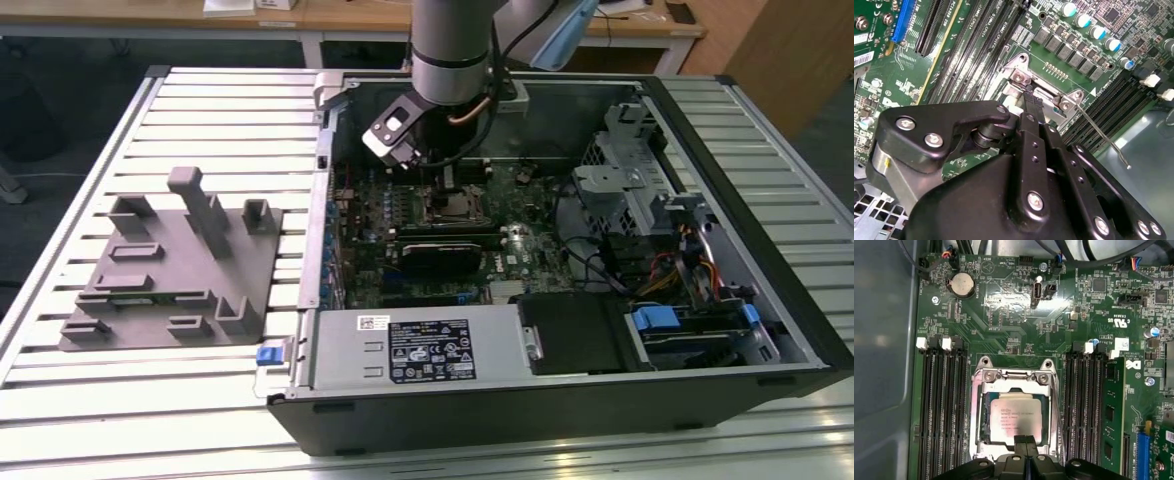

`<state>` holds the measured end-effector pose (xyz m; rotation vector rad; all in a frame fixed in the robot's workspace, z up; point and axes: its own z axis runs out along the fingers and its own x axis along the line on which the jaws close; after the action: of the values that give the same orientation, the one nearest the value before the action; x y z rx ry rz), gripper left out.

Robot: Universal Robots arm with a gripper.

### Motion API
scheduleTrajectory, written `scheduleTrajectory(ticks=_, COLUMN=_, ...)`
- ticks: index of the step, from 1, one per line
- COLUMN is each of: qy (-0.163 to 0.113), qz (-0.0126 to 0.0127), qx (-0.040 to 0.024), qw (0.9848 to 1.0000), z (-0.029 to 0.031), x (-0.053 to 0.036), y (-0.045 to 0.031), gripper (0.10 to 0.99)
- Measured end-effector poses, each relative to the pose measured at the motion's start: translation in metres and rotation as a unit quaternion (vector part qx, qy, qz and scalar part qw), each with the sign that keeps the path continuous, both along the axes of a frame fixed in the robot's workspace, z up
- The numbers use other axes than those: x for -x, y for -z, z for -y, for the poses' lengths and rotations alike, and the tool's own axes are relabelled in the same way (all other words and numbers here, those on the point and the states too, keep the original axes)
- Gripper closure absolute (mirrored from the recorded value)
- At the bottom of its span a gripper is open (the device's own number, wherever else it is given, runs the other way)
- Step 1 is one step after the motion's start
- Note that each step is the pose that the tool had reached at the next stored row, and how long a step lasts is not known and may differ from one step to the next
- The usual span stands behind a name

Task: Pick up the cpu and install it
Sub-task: 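Close the cpu cover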

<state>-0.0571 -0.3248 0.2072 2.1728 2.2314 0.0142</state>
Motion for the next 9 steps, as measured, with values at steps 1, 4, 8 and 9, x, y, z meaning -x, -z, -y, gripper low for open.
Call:
scheduleTrajectory(ticks=1, qy=0.0, qz=0.0, qx=0.0, qw=1.0, z=0.0, x=0.0, y=0.0009, gripper=0.98)
scheduleTrajectory(ticks=4, qy=0.0, qz=0.0, qx=0.0, qw=1.0, z=-0.0001, x=0.0001, y=0.0035, gripper=0.98)
scheduleTrajectory(ticks=8, qy=0.0, qz=-0.0003, qx=0.0003, qw=1.0, z=0.0, x=0.0002, y=0.0061, gripper=0.98)
scheduleTrajectory(ticks=9, qy=0.0, qz=-0.0002, qx=0.0003, qw=1.0, z=0.0, x=0.0002, y=0.0065, gripper=0.98)
